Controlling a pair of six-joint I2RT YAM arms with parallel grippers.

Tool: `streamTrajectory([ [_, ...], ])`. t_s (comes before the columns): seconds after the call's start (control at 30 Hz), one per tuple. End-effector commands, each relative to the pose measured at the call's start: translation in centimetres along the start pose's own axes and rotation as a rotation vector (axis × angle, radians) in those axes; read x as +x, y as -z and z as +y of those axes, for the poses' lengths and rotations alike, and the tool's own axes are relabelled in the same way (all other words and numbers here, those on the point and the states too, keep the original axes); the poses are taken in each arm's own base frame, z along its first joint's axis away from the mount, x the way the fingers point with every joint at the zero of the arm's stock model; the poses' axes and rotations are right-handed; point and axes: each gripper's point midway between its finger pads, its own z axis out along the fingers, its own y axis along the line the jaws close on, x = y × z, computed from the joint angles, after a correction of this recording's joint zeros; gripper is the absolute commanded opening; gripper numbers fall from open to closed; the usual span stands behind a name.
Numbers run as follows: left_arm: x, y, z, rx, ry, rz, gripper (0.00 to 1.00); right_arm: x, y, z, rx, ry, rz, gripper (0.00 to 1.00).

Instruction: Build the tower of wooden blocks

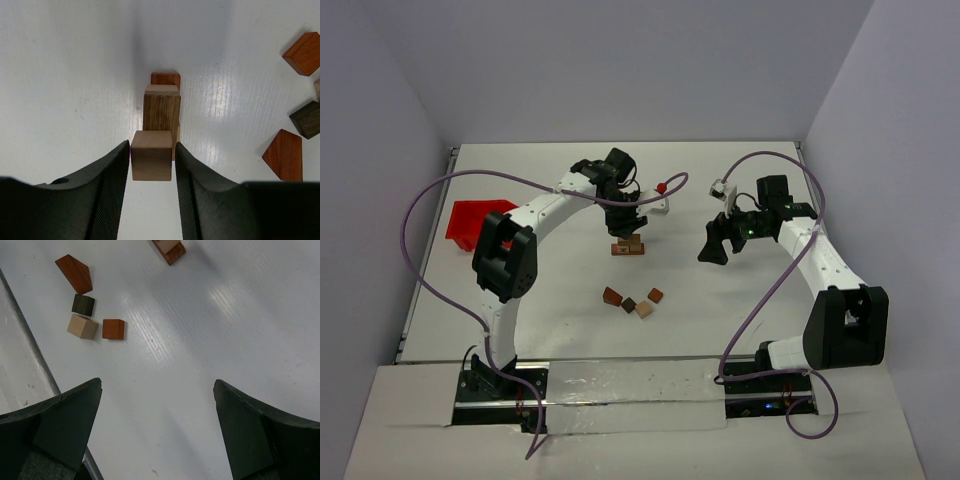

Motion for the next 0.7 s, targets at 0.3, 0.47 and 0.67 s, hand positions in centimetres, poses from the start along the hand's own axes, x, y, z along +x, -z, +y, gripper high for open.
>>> streamTrajectory([
  [0.3,-0.96,0.55,-0.44,0.008,-0.022,-0.028,0.46,-1.74,0.28,-0.22,0.005,0.040,-0.020,1.00],
  [0.47,-0.86,0.66,-0.57,-0.002,-0.033,-0.019,0.45,-1.77,0.27,-0.22,0.004,0.039,-0.020,1.00],
  [0.67,-0.78,0.73,-0.73,-0.005,-0.040,-0.019,0.43,-1.75,0.24,-0.24,0.003,0.038,-0.020,1.00],
])
